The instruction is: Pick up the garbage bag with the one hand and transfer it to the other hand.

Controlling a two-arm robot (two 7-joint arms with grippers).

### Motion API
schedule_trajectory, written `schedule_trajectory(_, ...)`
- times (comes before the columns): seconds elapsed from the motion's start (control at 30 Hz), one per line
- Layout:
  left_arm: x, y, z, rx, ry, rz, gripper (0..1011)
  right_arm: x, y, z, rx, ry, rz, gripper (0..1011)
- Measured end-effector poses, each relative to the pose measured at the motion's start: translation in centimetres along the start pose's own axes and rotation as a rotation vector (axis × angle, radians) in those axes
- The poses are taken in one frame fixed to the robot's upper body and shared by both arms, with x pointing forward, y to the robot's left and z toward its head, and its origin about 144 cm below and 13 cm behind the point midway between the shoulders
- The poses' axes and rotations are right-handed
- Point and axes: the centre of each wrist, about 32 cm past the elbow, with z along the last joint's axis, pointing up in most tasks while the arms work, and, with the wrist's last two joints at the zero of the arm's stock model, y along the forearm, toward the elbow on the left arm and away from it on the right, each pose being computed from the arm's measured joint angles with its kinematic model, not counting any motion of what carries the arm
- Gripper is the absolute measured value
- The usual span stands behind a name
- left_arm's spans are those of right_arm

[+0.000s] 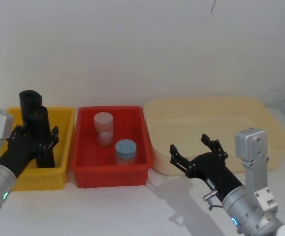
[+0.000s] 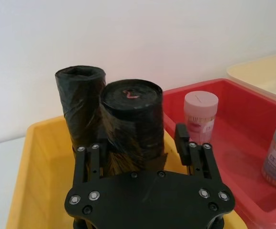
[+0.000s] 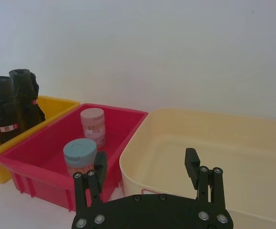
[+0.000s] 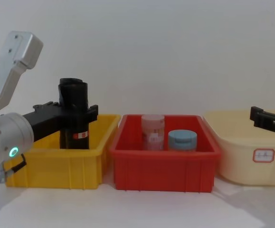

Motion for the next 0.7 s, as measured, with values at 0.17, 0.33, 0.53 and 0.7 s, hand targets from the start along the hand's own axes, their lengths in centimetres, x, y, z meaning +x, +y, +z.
schedule_trajectory(0.17,0.2,-0.5,-0.1,-0.009,0.001,-0.007,683,0.0,0.0,0.0,0.000,0.000,0.000,1001)
schedule_trajectory(0.33,0.3,-0.8,0.0,-0.018,0.000,-0.008,554,0.0,0.0,0.0,0.000,0.000,0.000,1001)
schedule_trajectory(0.53,0.4,-1.0,0.5,-0.039,-0.010,-0.004,499,0.0,0.0,0.0,0.000,0.000,0.000,1001)
schedule_trajectory(0.7,0.4,-1.0,1.5,-0.064,-0.028,-0.004,484,0.0,0.0,0.0,0.000,0.000,0.000,1001)
